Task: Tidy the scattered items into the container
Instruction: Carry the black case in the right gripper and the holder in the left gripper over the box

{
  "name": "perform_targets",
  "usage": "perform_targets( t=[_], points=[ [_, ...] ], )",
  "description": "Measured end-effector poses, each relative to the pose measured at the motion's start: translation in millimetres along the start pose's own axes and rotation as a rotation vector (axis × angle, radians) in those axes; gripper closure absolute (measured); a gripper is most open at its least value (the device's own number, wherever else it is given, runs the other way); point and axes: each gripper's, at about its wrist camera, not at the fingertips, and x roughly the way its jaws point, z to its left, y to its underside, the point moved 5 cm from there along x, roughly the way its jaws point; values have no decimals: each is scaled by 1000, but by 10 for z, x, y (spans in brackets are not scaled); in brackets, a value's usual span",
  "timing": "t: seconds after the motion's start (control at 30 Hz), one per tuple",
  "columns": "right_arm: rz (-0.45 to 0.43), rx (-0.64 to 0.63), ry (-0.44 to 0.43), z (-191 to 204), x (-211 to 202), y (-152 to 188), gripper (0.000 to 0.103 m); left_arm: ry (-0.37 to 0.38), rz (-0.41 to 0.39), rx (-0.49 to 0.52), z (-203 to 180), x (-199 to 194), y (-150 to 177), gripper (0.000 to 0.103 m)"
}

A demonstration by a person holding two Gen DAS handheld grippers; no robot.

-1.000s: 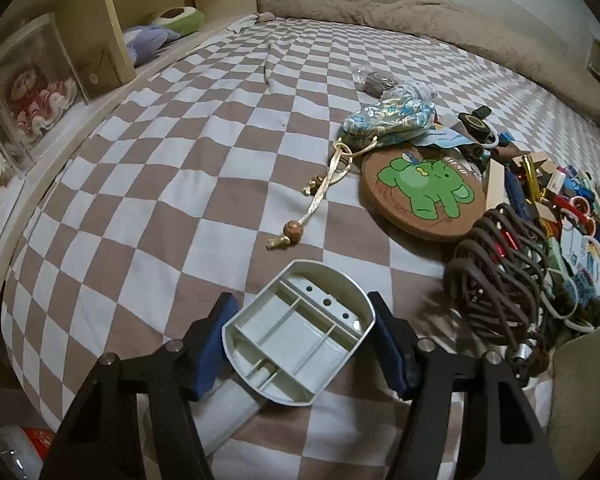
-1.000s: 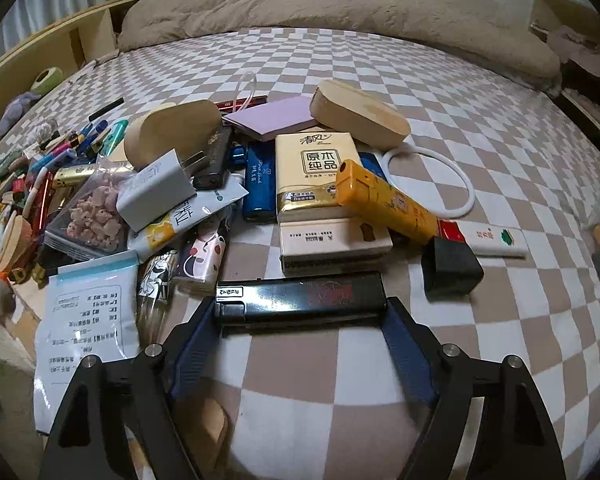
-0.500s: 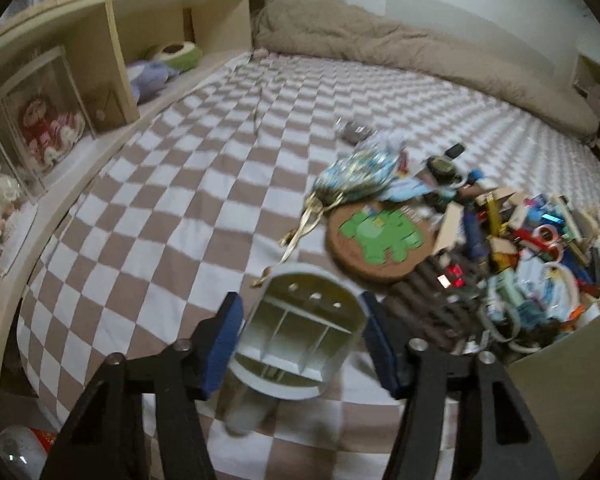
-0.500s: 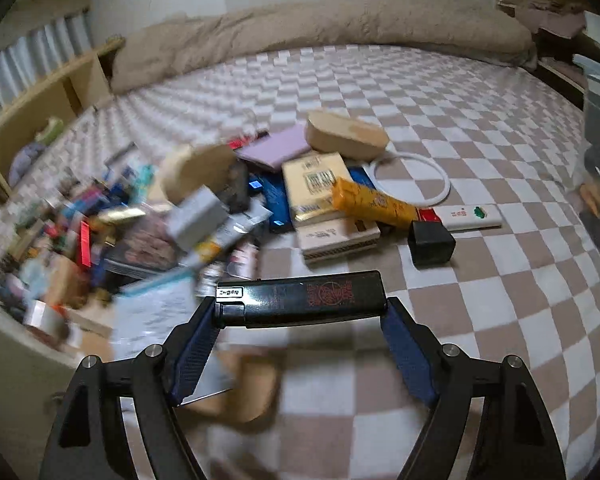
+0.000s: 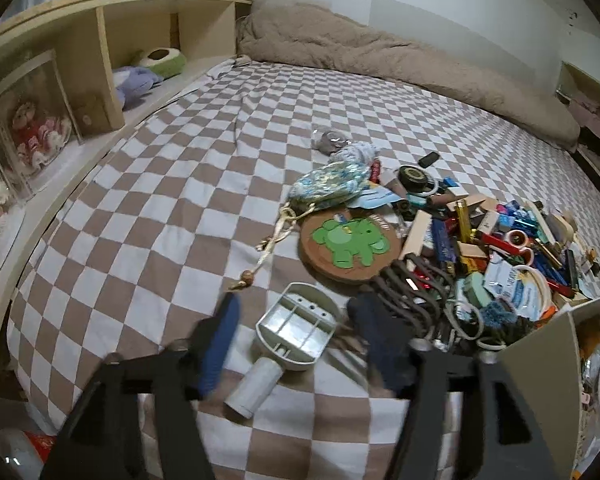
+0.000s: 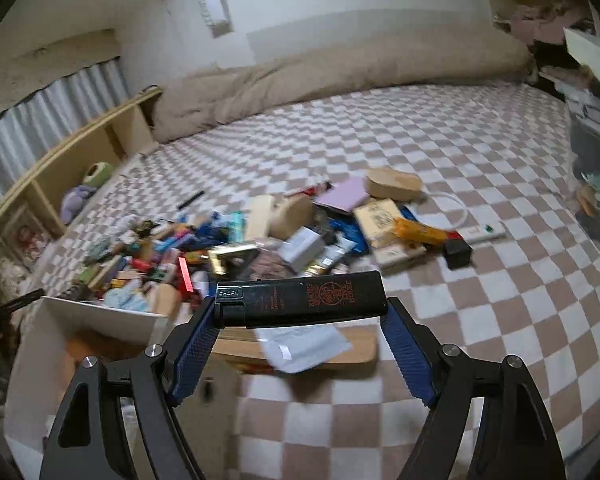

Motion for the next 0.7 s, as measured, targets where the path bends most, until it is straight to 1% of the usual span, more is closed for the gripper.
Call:
perform_targets(
  t=[0.13, 0.2, 0.27, 0.33, 0.43, 0.47, 0.5, 0.53, 0.6, 0.7],
  points=[
    [-33, -31, -45, 223, -169, -75, 22, 13, 40, 42, 9, 146, 74, 32],
    [-45, -45, -70, 341, -239, -95, 22, 5, 79, 110, -11, 268, 142, 32],
    [-46, -52, -92, 428, -282, -87, 22, -31, 115, 190, -25, 400, 220, 32],
    [-37, -60, -122, 520, -322, -66, 22, -24, 144, 226, -30, 494, 276, 32],
    [-19, -94, -136, 674, -374, -37, 22, -27, 164, 262, -3, 638, 321, 32],
    [-14, -107, -142, 735, -398, -30, 22, -22, 154, 265, -5, 649, 313, 35],
    [-11, -116, -148, 786, -418, -25, 22, -12, 146, 269, -17, 650, 302, 49],
    [-6, -124, -154, 840, -432, -22, 22, -8, 142, 273, -32, 644, 292, 54],
    [1, -140, -167, 944, -454, -21, 22, -32, 135, 287, -71, 624, 285, 54],
    [13, -165, -197, 1120, -473, -17, 22, -38, 112, 292, -114, 544, 282, 54]
  ],
)
